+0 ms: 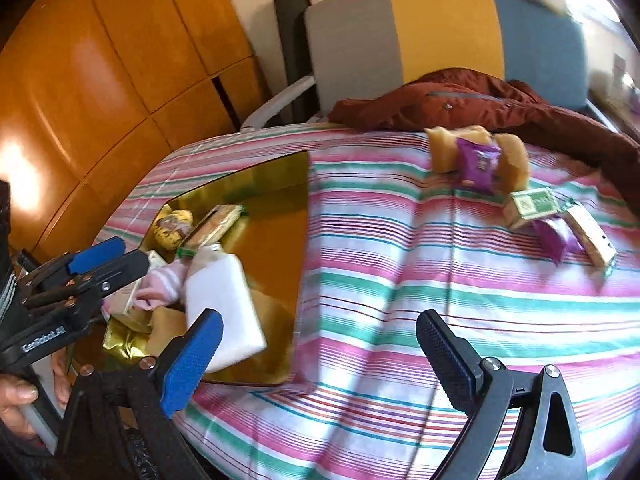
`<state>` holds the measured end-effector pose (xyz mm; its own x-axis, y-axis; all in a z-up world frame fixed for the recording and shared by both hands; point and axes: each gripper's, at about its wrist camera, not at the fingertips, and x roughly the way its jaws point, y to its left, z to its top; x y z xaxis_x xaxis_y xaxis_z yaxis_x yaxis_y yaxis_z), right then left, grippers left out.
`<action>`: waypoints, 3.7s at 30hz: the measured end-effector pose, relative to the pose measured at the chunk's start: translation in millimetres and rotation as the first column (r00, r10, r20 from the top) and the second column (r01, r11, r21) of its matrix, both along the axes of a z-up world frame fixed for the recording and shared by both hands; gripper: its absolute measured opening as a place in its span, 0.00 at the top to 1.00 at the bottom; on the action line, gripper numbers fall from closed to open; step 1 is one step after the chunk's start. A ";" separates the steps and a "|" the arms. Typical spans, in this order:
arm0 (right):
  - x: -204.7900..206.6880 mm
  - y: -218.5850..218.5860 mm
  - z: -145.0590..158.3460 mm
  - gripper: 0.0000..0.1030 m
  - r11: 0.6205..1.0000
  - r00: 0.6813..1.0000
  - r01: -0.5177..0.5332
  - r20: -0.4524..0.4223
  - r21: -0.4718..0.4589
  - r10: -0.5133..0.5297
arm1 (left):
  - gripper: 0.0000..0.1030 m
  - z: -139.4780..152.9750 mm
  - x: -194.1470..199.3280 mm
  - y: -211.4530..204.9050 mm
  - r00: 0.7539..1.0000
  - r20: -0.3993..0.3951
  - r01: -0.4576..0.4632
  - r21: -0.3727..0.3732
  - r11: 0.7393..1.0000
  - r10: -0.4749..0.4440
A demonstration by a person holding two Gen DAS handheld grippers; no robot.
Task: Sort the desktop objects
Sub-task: 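Move both grippers back over the bed toward the remaining snacks, then grasp the green tea box with the left gripper while the right gripper grasps the second cracker pack, then carry the tea box and cracker pack to the gold box and release them inside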
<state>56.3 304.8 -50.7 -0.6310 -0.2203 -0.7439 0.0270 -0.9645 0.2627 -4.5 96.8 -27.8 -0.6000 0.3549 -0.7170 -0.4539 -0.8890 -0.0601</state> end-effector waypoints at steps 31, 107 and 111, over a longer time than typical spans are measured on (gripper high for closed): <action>-40.5 265.2 -47.6 0.20 0.887 0.885 0.401 0.154 0.230 -0.440 | 0.37 -3.5 -15.1 155.8 0.960 0.099 0.268 -0.037 0.963 -0.263; -24.9 254.2 -40.0 0.55 0.921 0.927 0.255 0.197 0.295 -0.320 | 0.69 10.9 -30.2 203.7 0.961 -0.014 0.277 -0.037 0.960 -0.277; -22.7 256.9 -30.0 0.55 0.906 0.918 0.289 0.181 0.310 -0.354 | 0.69 13.3 -27.6 182.7 0.969 -0.015 0.245 -0.027 0.969 -0.246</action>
